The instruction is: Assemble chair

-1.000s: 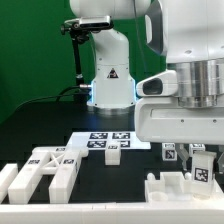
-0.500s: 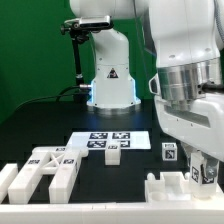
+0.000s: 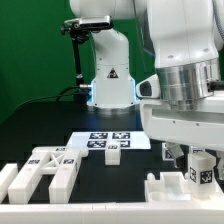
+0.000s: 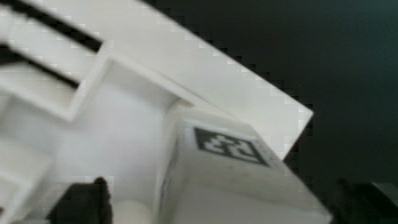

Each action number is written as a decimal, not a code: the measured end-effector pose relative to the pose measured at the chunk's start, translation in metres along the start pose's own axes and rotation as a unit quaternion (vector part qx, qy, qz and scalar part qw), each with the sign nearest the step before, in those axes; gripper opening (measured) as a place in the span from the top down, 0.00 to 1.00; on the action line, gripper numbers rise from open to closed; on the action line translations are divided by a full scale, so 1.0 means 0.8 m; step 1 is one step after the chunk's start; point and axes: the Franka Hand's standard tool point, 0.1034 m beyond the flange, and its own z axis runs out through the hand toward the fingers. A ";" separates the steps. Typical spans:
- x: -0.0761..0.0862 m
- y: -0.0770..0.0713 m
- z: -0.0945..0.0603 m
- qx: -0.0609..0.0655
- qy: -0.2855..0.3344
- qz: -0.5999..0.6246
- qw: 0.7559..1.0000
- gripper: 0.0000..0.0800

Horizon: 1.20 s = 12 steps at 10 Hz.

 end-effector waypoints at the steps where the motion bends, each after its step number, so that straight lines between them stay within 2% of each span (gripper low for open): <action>1: -0.002 0.000 -0.003 0.003 0.004 -0.079 0.997 0.20; 4: -0.005 0.004 -0.004 0.004 0.009 -0.188 0.982 0.19; 6: -0.005 0.000 -0.006 -0.012 0.016 -0.345 0.939 0.19; 7: -0.005 0.001 -0.005 -0.010 0.015 -0.321 0.947 0.19; 8: -0.005 0.001 -0.005 -0.010 0.015 -0.318 0.948 0.30; 9: -0.005 0.001 -0.005 -0.009 0.015 -0.294 0.956 0.53; 10: -0.005 0.001 -0.004 -0.009 0.015 -0.265 0.964 0.53; 11: -0.004 0.002 -0.005 -0.008 0.016 -0.227 0.974 0.64; 12: -0.003 0.002 -0.005 -0.008 0.017 -0.184 0.983 0.64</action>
Offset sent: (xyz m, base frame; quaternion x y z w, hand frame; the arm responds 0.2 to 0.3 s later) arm 0.0000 0.0000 0.0000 0.0000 0.0000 -0.1938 0.9810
